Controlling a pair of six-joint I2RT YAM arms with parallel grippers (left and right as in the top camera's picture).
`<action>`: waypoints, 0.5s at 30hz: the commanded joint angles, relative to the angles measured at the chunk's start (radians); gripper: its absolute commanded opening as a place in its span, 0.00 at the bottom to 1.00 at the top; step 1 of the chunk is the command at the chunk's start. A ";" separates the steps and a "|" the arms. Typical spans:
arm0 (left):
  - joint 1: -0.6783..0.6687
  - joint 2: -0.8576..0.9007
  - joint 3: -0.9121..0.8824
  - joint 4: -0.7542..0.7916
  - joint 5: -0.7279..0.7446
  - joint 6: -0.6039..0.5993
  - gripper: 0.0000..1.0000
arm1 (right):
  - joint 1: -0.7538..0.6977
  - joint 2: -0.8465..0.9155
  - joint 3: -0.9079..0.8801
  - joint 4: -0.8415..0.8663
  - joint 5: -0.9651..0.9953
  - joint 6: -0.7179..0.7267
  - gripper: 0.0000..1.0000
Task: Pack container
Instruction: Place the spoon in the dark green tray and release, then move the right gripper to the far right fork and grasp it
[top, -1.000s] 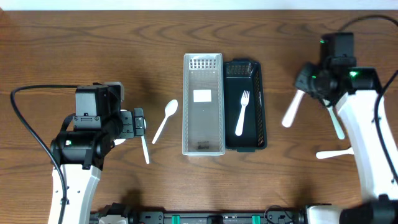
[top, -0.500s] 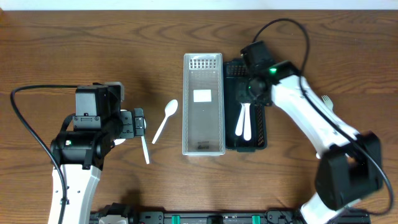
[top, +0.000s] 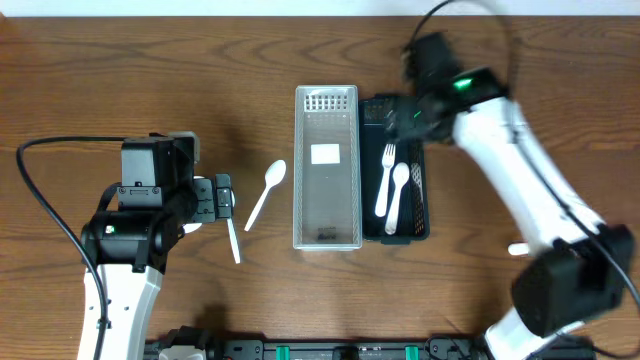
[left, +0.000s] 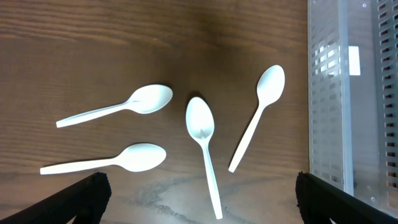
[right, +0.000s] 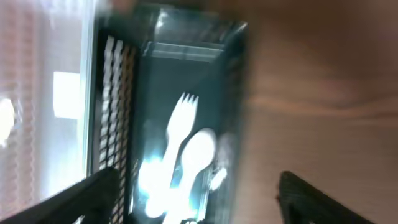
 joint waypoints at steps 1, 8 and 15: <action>0.001 0.002 0.016 -0.003 0.000 -0.013 0.97 | -0.142 -0.077 0.069 -0.019 0.071 -0.080 0.91; 0.001 0.002 0.016 -0.002 0.000 -0.013 0.97 | -0.409 -0.030 0.041 -0.029 0.053 -0.310 0.96; 0.001 0.002 0.016 -0.003 0.000 -0.013 0.97 | -0.562 0.121 0.037 -0.049 0.052 -0.414 0.94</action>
